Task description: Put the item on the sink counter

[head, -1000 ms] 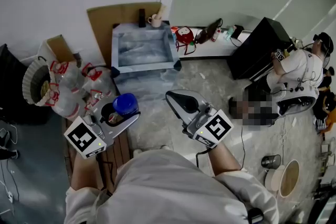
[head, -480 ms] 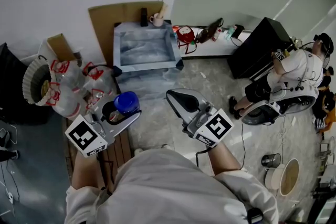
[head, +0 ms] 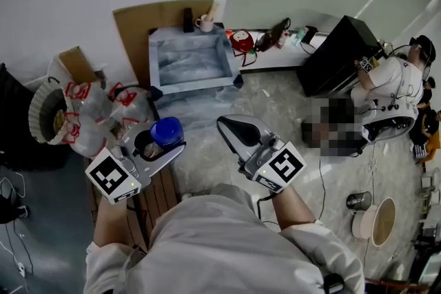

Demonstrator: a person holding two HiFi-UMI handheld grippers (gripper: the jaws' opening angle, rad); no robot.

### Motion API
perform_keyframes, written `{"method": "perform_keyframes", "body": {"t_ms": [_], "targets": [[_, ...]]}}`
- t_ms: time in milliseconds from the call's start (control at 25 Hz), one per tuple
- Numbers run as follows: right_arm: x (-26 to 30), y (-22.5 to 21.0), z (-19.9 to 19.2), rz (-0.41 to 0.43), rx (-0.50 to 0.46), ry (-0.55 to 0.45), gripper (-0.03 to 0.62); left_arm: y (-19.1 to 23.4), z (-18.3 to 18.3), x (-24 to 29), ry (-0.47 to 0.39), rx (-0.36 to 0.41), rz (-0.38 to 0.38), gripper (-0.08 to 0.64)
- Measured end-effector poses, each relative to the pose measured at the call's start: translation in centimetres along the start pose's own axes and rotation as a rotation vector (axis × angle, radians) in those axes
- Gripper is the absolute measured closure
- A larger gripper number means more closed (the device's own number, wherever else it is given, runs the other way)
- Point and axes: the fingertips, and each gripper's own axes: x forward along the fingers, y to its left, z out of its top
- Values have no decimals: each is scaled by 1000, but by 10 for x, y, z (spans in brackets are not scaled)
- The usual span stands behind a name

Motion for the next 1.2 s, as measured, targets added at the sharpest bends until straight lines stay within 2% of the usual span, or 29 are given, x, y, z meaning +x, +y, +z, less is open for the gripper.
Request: {"method": "perform_keyframes", "body": {"t_ms": [440,920,1200], "targets": [[21,-37,-13,26,2,6,588,37,-7,29,5,-5,5,396],[56,-139,-22,94,4,8,588,118,0,99,5,-2,63,396],[70,-182,-31,143,20,12,588,151,-2,129,12,-16,108,396]]}}
